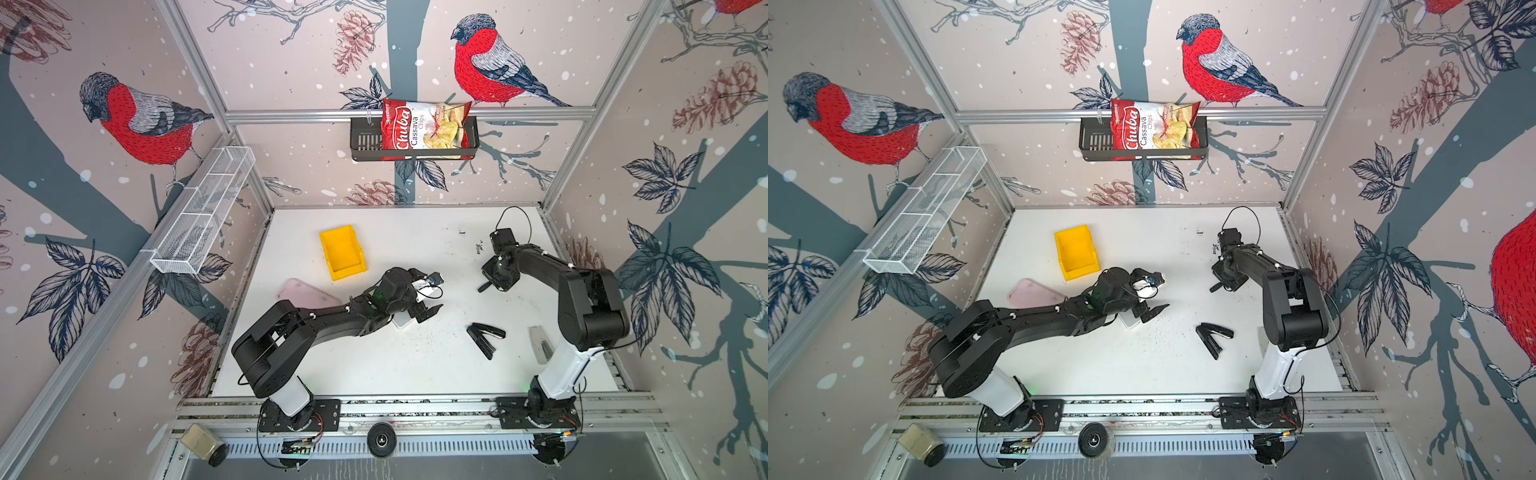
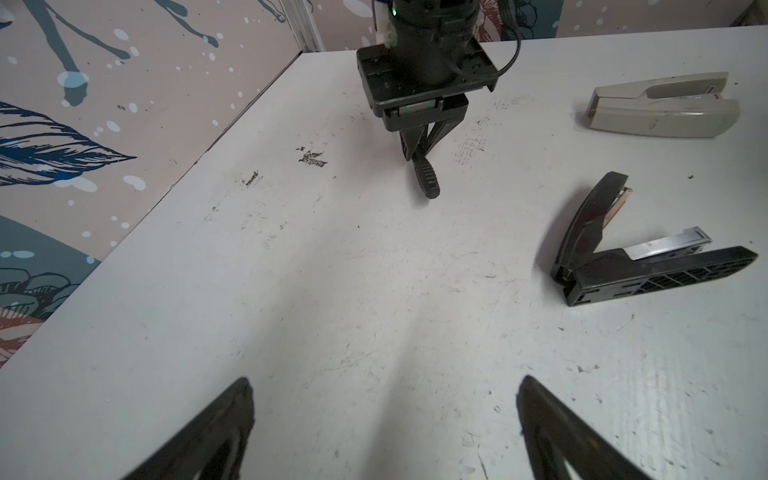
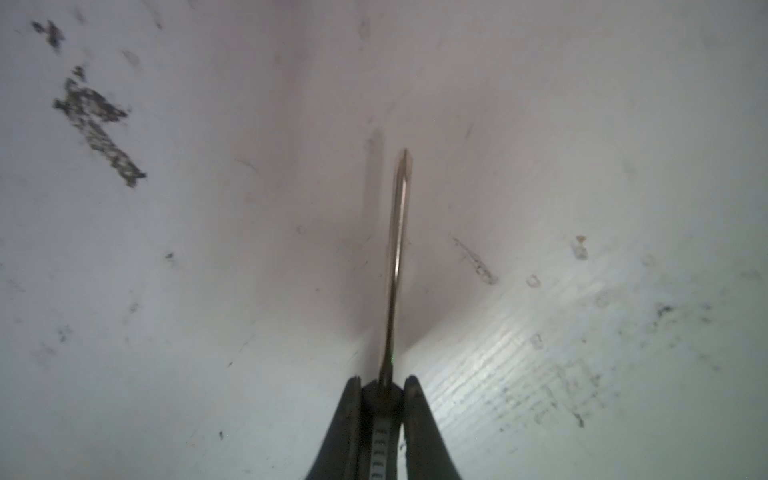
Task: Put the screwdriver in the bin
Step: 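Lift the screwdriver upright with the right gripper toward the left gripper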
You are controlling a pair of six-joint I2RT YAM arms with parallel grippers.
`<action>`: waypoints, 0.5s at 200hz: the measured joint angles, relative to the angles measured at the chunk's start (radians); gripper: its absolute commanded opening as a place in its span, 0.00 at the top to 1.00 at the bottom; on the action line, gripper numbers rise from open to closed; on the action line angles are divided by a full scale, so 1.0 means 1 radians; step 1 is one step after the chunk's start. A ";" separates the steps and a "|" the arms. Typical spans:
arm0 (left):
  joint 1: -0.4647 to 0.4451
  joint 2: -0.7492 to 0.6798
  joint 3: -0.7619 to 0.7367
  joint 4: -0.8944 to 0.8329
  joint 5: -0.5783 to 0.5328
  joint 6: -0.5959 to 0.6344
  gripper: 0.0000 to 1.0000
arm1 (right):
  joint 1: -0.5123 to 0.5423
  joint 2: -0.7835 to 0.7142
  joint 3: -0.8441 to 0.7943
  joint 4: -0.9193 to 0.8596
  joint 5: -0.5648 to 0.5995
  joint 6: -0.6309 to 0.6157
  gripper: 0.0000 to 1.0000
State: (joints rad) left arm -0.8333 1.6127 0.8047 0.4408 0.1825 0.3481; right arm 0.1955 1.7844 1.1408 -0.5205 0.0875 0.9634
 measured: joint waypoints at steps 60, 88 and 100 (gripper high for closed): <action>0.000 0.000 0.037 0.032 -0.074 -0.186 0.03 | 0.044 -0.164 -0.043 0.092 0.032 -0.102 1.00; 0.006 -0.014 0.038 0.065 -0.079 -0.309 0.03 | 0.107 -0.260 -0.052 0.179 0.072 -0.183 1.00; 0.016 -0.025 0.038 0.086 -0.075 -0.366 0.03 | 0.135 -0.315 -0.076 0.236 0.085 -0.229 1.00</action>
State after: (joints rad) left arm -0.8177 1.5875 0.8425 0.5266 0.1074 -0.0177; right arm 0.3305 1.4689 1.0653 -0.2848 0.1726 0.7341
